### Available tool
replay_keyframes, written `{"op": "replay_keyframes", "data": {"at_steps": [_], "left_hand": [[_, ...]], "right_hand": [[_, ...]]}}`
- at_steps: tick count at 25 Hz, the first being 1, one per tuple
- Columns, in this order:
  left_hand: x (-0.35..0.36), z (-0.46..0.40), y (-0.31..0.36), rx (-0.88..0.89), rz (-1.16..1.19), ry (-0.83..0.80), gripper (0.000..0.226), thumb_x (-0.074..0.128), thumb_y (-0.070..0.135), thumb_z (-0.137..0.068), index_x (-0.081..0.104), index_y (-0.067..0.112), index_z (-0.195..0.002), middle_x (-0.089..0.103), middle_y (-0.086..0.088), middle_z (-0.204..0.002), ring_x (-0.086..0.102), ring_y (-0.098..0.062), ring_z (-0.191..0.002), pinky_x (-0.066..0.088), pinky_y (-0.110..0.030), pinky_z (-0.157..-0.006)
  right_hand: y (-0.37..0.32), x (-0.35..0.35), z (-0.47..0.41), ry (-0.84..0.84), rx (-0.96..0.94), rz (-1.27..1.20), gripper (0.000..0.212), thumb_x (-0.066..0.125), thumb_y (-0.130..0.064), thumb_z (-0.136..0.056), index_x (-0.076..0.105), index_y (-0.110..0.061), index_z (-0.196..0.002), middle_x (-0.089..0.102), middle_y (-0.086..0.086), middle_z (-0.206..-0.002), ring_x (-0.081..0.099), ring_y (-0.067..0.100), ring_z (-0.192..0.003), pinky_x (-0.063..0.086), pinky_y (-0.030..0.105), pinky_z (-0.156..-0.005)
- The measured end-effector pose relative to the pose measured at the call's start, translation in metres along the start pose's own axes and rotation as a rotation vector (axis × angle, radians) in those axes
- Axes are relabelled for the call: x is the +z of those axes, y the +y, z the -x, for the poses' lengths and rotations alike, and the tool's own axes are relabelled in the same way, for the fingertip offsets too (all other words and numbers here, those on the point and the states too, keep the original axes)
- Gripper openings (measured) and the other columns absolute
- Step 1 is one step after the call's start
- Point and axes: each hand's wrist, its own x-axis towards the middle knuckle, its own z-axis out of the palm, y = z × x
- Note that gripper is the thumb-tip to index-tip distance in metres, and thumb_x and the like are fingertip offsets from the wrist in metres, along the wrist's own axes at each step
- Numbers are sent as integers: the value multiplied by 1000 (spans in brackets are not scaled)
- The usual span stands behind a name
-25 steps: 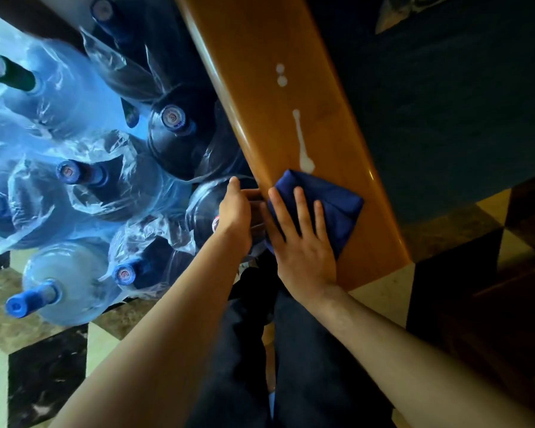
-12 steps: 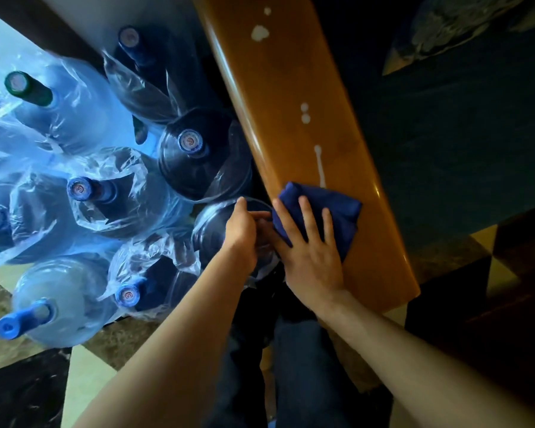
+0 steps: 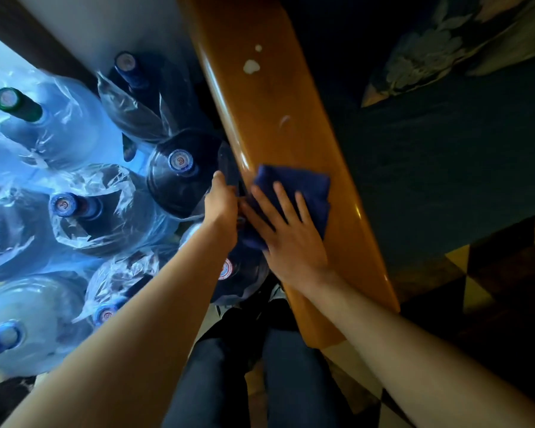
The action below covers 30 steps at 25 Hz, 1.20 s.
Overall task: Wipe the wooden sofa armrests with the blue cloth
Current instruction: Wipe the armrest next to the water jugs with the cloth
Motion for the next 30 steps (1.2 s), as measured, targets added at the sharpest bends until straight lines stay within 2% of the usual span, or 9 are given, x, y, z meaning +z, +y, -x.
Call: {"op": "replay_keyframes", "data": {"at_steps": [5, 9, 15, 18, 21, 23, 26, 28, 30], "left_hand": [[8, 18, -24, -185, 55, -49, 65, 28, 61, -101, 54, 8, -128, 68, -18, -113, 67, -37, -104, 54, -45, -78], [16, 2, -8, -93, 91, 32, 65, 28, 60, -101, 68, 9, -104, 74, -13, -82, 67, -29, -74, 50, -35, -60], [37, -29, 27, 34, 63, 200, 60, 32, 65, -93, 58, 15, -72, 52, -4, -63, 47, -21, -53, 43, -33, -59], [43, -28, 41, 70, 88, 289, 63, 33, 61, -97, 61, 15, -65, 61, -5, -54, 56, -23, -52, 46, -31, -57], [49, -27, 56, 64, 130, 305, 62, 31, 60, -99, 63, 14, -72, 59, 1, -42, 55, -21, -50, 44, -30, -51], [48, -34, 61, 69, 118, 310, 63, 29, 60, -99, 63, 11, -77, 59, -2, -49, 55, -23, -57, 43, -34, -57], [50, -40, 73, 97, 84, 272, 59, 27, 60, -98, 59, 14, -80, 60, -15, -81, 57, -29, -74, 51, -45, -73], [52, -48, 86, 160, 31, 283, 58, 26, 57, -92, 57, 8, -83, 54, -18, -85, 53, -30, -79, 53, -50, -82], [56, -57, 102, 202, -12, 275, 60, 24, 53, -85, 59, 7, -98, 51, -15, -77, 54, -30, -82, 51, -61, -96]], "right_hand": [[23, -5, 68, -69, 250, -74, 100, 54, -75, -83, 9, -37, -163, 0, 1, -174, -1, 36, -159, 4, 60, -125], [45, -23, -67, -78, 338, -147, 108, 32, -96, -75, 4, -39, -162, -4, 6, -173, -6, 43, -157, -3, 65, -122], [78, -36, -232, -32, 232, -114, 86, 20, -82, -90, 11, -37, -163, 0, 7, -173, -5, 45, -156, -1, 67, -122], [82, -31, -173, -4, -56, -114, 72, 26, -63, -98, 12, -36, -163, 3, 5, -174, 1, 40, -158, 1, 62, -124], [112, -23, -82, -46, -318, -149, 80, 27, -71, -91, 10, -39, -163, -1, 1, -174, -1, 34, -159, 9, 62, -124], [125, -24, -92, -67, -99, -172, 95, 32, -84, -82, 6, -40, -163, 0, 3, -174, 4, 37, -158, 18, 63, -123], [118, -41, -180, -79, 585, -399, 120, 38, -98, -68, 10, -30, -162, 30, 18, -163, 46, 45, -137, 49, 52, -99], [140, -47, -257, -131, 721, -658, 118, 46, -97, -68, 38, -12, -149, 58, 18, -140, 63, 39, -116, 50, 39, -80], [169, -60, -315, -215, 777, -868, 102, 46, -94, -74, 59, -10, -131, 66, 13, -129, 65, 33, -109, 51, 36, -85]]}}
